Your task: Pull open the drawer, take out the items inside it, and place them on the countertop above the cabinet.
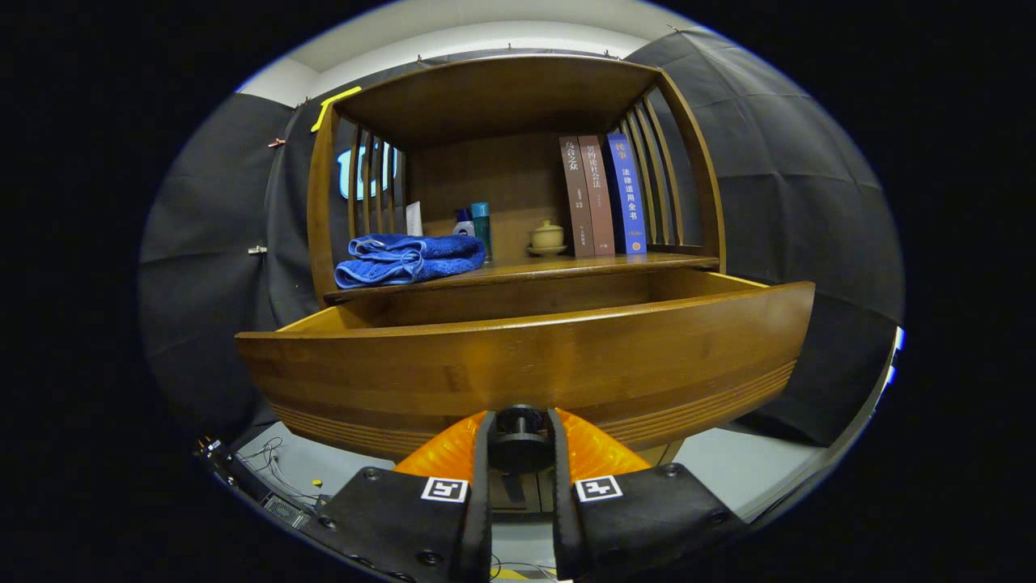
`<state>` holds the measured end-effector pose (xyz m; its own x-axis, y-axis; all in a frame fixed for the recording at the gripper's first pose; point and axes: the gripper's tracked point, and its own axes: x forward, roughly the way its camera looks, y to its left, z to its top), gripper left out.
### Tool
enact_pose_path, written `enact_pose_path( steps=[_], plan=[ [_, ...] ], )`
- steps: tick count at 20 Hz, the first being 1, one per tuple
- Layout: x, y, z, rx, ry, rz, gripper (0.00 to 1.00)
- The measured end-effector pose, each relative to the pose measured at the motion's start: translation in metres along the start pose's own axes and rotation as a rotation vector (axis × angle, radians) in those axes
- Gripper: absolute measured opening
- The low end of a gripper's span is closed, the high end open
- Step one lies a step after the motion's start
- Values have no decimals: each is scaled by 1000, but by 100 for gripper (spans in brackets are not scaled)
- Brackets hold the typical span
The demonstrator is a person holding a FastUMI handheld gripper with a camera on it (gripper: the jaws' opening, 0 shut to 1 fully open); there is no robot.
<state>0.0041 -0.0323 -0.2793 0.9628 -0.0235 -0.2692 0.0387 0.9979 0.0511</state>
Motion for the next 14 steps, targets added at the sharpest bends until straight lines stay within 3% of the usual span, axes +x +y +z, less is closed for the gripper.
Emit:
enact_pose_path(
  steps=[6,11,14],
  plan=[
    [-1,1,2,-63,-26,1,34],
    [-5,3,4,-124,-34,23,49],
    [-20,-2,14,-149,-39,25,100]
  ],
)
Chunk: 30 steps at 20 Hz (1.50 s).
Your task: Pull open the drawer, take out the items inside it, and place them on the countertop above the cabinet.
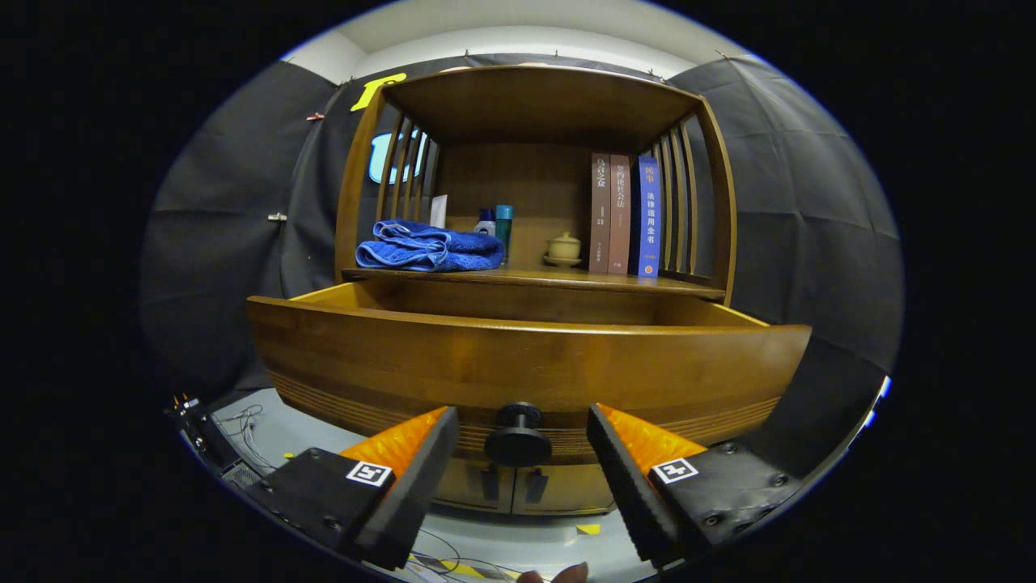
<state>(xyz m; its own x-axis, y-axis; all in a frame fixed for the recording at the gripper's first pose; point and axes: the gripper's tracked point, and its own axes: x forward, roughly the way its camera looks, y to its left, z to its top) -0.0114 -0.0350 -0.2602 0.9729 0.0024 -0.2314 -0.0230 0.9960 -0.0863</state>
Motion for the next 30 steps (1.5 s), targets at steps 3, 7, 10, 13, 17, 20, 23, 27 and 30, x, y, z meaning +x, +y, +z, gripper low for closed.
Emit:
enact_pose_path(
  steps=[3,7,10,13,17,20,23,27,30],
  plan=[
    [-19,-5,26,14,1,17,99],
    [-34,-9,92,20,-15,59,98],
    [-20,-11,132,58,38,86,98],
    [13,-13,145,86,189,80,98],
    [80,2,123,69,395,123,99],
    [116,7,88,98,567,117,99],
    [144,0,47,83,679,57,99],
    [168,-15,11,69,756,-10,88],
    [180,-20,3,65,778,-46,79]
  ],
)
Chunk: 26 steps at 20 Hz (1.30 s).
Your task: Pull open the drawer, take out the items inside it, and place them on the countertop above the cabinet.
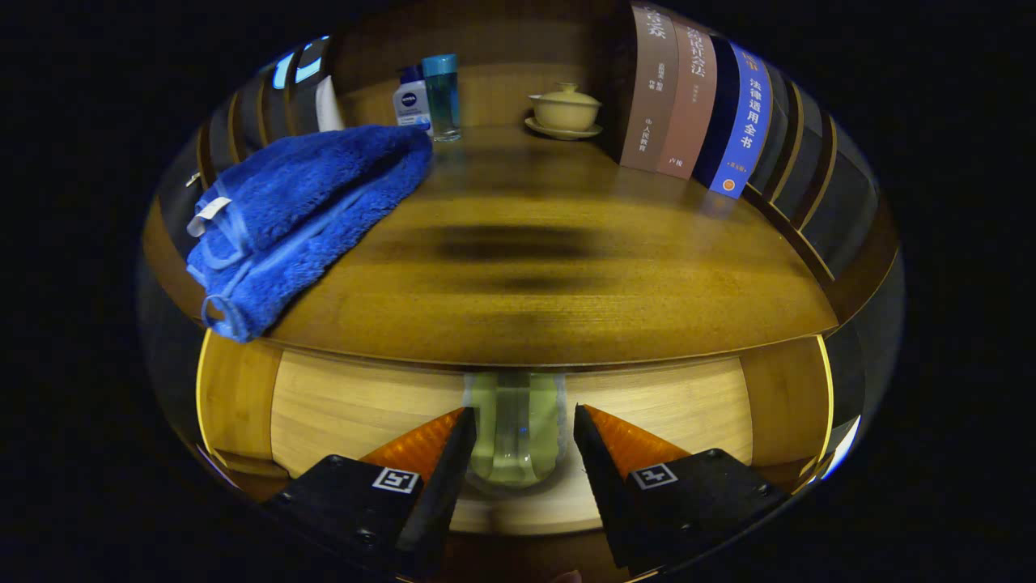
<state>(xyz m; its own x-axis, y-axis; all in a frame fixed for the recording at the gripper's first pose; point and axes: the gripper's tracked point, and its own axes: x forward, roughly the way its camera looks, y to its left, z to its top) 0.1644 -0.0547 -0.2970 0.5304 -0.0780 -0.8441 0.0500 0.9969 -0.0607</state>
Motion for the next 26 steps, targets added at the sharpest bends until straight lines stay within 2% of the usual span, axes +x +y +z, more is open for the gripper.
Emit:
enact_pose_path(
  steps=[3,7,10,15,20,26],
  plan=[
    [9,5,-8,24,45,14,55],
    [6,5,-6,30,43,12,22],
    [3,3,-7,37,52,7,22],
    [-17,10,-17,83,102,53,21],
    [-56,22,-9,139,110,135,22],
    [-114,23,21,149,86,187,21]
  ],
)
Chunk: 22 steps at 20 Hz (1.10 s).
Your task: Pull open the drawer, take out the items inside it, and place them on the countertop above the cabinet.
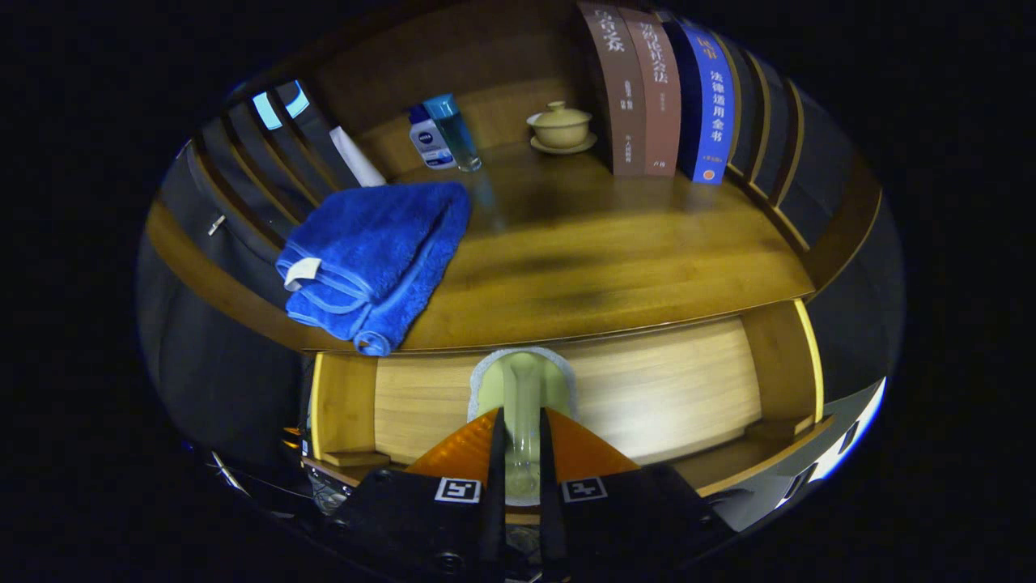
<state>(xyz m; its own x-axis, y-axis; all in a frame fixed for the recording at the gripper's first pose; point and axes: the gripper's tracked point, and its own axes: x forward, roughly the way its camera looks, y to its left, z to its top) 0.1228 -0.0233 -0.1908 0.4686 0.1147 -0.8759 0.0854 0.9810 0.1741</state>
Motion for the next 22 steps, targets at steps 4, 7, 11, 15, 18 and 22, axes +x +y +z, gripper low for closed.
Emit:
enact_pose_path(
  steps=[4,7,11,15,18,22],
  plan=[
    [-28,2,42,-9,-71,-5,21],
    [-14,-3,79,-39,-110,-53,22],
    [28,-8,115,-89,-113,-104,21],
    [59,-5,136,-104,-88,-116,21],
    [73,-3,142,-118,-76,-114,21],
    [73,-5,147,-138,-77,-134,23]
  ],
)
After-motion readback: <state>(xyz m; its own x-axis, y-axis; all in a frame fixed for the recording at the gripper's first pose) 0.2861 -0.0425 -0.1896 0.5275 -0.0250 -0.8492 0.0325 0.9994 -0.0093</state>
